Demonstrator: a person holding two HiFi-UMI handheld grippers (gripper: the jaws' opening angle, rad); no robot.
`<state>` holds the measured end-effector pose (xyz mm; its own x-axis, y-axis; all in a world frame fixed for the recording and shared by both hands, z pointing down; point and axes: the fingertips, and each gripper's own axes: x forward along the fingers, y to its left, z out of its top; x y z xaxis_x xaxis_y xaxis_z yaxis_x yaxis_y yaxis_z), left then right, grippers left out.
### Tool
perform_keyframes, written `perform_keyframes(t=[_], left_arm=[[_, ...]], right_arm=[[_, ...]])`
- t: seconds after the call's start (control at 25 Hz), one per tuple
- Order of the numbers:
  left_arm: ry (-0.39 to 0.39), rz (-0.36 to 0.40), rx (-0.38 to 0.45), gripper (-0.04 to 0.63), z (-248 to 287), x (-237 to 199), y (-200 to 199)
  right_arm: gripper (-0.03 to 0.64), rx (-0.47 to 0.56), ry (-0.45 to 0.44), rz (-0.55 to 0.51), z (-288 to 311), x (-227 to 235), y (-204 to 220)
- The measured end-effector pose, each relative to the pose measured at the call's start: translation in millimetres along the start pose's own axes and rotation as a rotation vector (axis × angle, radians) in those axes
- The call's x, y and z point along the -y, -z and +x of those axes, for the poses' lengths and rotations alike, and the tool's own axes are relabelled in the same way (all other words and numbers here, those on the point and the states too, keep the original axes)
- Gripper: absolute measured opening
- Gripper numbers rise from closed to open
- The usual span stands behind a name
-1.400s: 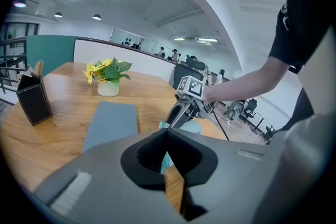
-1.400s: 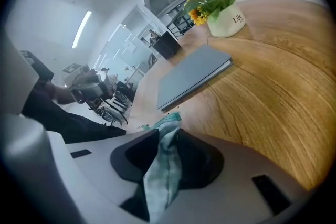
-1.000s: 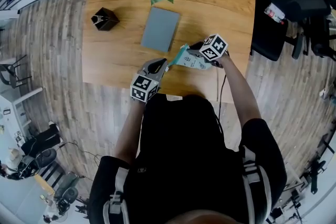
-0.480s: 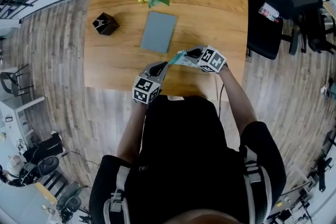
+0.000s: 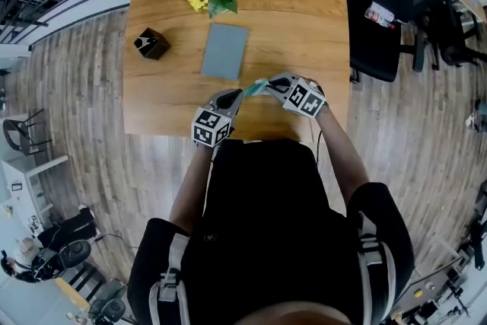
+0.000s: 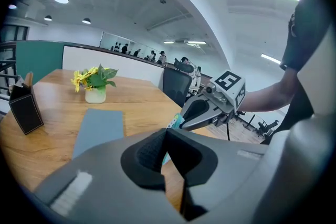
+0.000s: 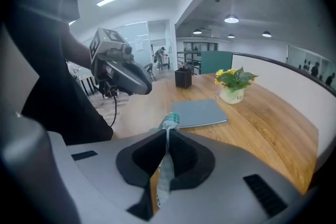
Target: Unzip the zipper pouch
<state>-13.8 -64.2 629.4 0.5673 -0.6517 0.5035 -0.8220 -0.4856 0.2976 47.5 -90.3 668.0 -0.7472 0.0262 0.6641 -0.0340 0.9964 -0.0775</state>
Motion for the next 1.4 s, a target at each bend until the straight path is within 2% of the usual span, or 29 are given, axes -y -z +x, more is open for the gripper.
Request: perform_keyframes(t=[0.16,0.44,0.56,0.76,1.08,1.2,1.28,1.4], left_arm=[[0.049,-0.072,0.025,-0.005,4,6,-6],[0.100,-0.174,0.079,-0.005,6,4,-17],[0.137,-0.269,0.142,-0.005,5,-1,-31],[0.214,-0.471,0.249,-0.005,-2,-11,-48],[0.358,-0.673,0.331,0.056,-6,-11,-64],[0.390,-0.721,0.326,0.082,-4,-14,-61],[0.422,-0.794,0.331,0.100,-5,-14,-64],[0.486,-0.916,0.380,0.133,-8,-18,-71]], right_arm=[[0.018,0.008,0.070,-0.064,-17,-6,-8],[0.018,0.076,0.173,-0.086,-26,-11,-27],[0.018,0.108,0.210,-0.093,-29,-13,-38],[0.018,0.140,0.248,-0.093,-30,-14,-52],[0.018,0.158,0.289,-0.108,-29,-15,-66],[0.018,0.158,0.312,-0.127,-28,-15,-71],[0.018,0.155,0.325,-0.146,-25,-14,-74],[0.018,0.148,0.334,-0.173,-20,-16,-78]])
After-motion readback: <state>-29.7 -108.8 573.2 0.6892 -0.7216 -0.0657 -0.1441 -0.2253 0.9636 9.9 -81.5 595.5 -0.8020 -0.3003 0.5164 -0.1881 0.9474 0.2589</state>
